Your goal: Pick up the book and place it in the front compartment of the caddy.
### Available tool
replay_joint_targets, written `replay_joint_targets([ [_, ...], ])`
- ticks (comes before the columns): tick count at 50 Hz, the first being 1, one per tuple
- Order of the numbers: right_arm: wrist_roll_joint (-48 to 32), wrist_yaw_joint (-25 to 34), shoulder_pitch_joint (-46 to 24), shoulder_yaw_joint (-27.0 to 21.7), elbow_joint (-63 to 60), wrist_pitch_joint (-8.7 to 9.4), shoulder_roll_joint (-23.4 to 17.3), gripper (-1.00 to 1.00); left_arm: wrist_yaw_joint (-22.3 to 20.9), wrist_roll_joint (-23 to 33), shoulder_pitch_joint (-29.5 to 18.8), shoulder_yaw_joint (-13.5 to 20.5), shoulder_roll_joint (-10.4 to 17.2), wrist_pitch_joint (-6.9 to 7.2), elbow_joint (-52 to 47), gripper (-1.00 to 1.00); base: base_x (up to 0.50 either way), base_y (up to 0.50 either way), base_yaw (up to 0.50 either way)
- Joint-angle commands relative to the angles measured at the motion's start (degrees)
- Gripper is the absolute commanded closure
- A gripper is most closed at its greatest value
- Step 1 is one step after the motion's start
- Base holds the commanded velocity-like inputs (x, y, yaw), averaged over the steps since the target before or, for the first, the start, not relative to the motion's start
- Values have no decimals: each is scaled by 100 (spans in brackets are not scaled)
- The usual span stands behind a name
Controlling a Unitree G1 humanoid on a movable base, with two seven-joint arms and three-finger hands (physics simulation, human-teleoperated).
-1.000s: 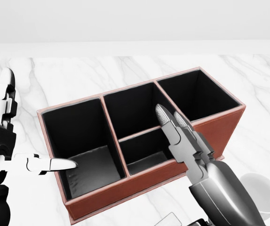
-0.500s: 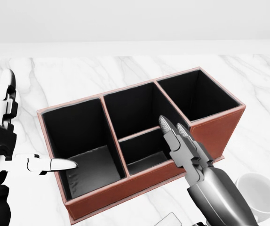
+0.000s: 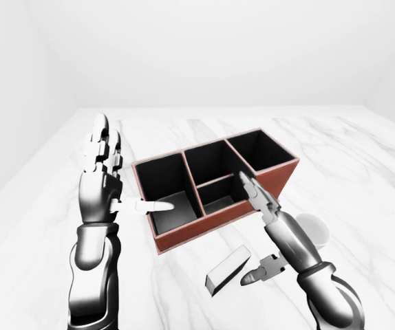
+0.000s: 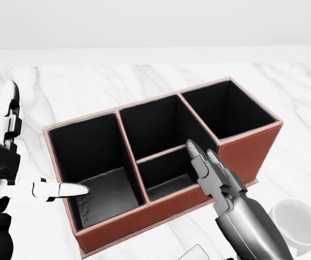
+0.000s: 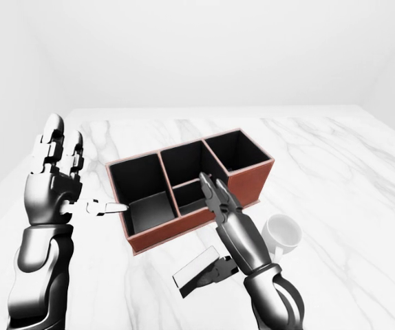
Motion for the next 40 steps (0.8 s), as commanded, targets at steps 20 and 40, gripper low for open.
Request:
replay_joint_targets([
  [20, -201, -274, 122, -63, 419, 0, -7, -100, -7, 24, 20, -19, -10, 0, -2, -100, 0, 0, 0],
  [40, -328, -431, 159, -37, 646, -257, -3, -100, -16, 31, 36, -20, -14, 0, 11, -100, 0, 0, 0],
])
